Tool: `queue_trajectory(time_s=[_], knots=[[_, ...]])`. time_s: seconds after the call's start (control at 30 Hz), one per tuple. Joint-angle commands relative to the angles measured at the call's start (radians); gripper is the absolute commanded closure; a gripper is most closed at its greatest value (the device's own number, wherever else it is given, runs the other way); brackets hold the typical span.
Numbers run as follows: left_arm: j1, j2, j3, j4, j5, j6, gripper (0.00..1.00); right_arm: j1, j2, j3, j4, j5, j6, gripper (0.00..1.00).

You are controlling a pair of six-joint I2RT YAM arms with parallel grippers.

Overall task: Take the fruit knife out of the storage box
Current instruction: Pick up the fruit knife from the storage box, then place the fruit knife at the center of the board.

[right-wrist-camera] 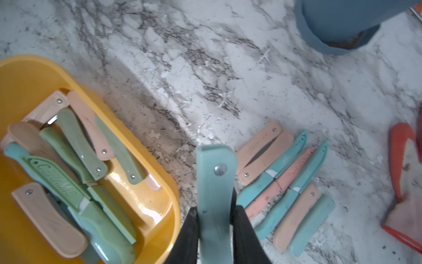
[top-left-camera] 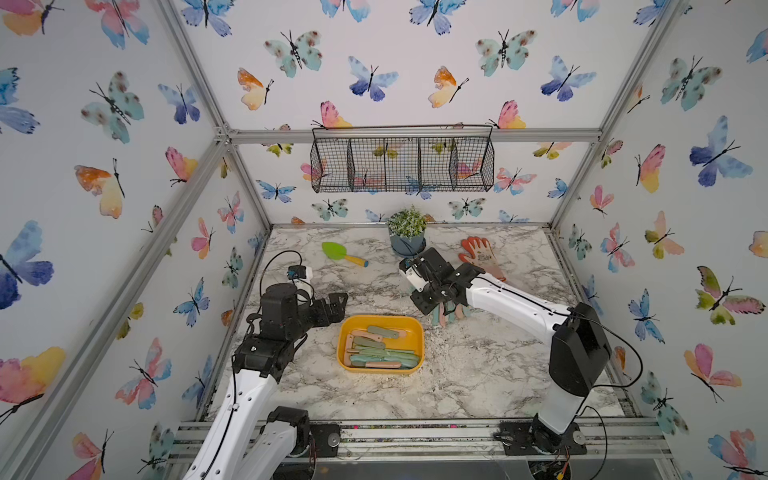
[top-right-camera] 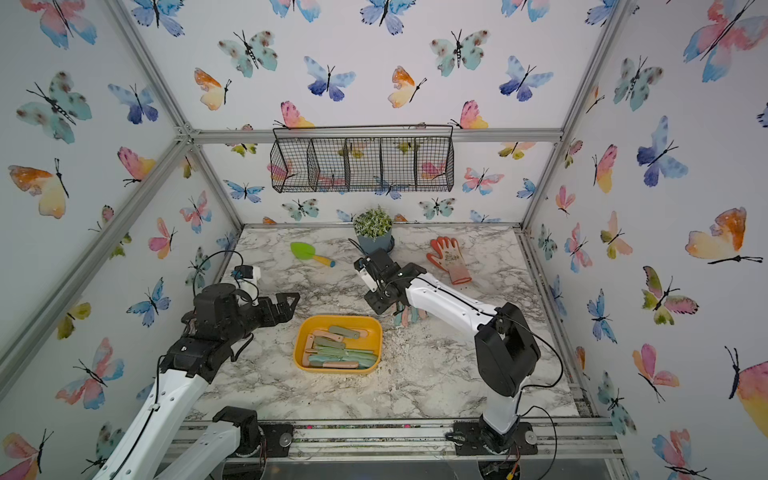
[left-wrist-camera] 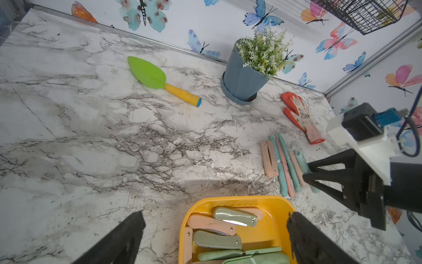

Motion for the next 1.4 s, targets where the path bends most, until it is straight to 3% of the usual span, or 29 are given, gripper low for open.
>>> queue_trajectory(time_s=[0.0,0.4,0.63,1.37], knots=[[-0.006,0.006,-0.012,0.019,0.037,0.013,0.02,-0.069,-0.042,-0.05,0.018,0.03,0.081,0.78],[-0.025,0.021,-0.013,0.022,0.055,0.014,0.02,-0.35,-0.107,-0.225,0.104,-0.077,0.166,0.78],[-0.025,0.029,-0.01,0.019,0.058,0.016,0.01,-0.447,-0.062,-0.277,0.132,-0.132,0.172,0.78],[-0.025,0.027,-0.01,0.017,0.046,0.017,0.02,-0.47,0.086,-0.278,0.17,-0.192,0.194,0.76]])
